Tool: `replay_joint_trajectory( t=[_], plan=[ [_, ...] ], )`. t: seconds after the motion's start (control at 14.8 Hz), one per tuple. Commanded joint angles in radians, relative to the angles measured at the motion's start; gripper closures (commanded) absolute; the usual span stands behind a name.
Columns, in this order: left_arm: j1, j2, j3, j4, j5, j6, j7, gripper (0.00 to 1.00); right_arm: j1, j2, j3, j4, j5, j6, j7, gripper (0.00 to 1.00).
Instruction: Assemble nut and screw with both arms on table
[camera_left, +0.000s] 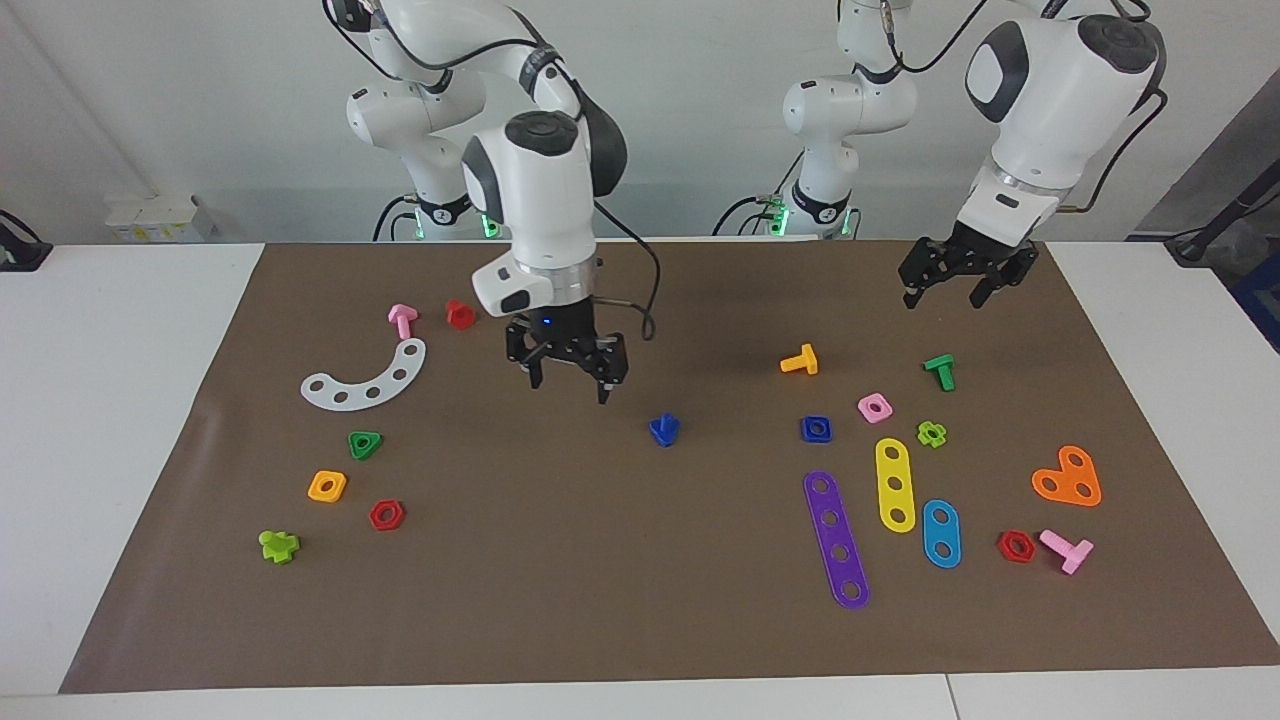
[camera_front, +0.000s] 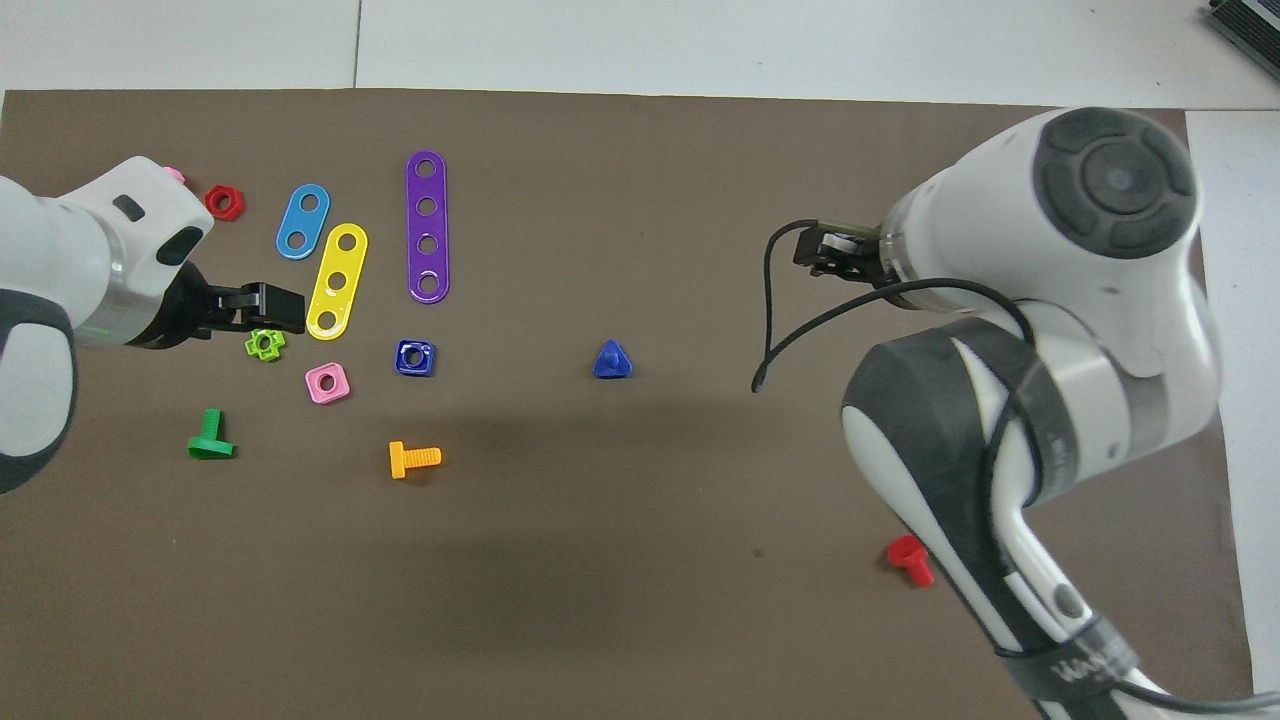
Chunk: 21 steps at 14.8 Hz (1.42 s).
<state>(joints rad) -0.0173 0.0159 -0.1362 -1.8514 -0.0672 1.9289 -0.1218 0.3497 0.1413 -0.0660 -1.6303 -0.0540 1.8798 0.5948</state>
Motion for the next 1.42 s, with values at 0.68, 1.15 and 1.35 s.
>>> replay_joint_trajectory(
  t=[0.68,1.15,1.35],
  plan=[
    [-0.150,0.197,0.015,-0.215,0.013,0.401,-0.142,0.12,-0.350,-0.213,0.009,-0.039,0.033,-0.356,-0.495,0.00],
    [-0.170,0.260,0.018,-0.269,0.055,0.503,-0.170,0.19,-0.360,-0.206,0.017,-0.011,0.011,-0.298,-0.492,0.00],
    [-0.158,0.260,0.018,-0.250,0.084,0.498,-0.168,0.19,-0.356,-0.206,0.021,-0.008,0.011,-0.300,-0.475,0.00]
  ],
)
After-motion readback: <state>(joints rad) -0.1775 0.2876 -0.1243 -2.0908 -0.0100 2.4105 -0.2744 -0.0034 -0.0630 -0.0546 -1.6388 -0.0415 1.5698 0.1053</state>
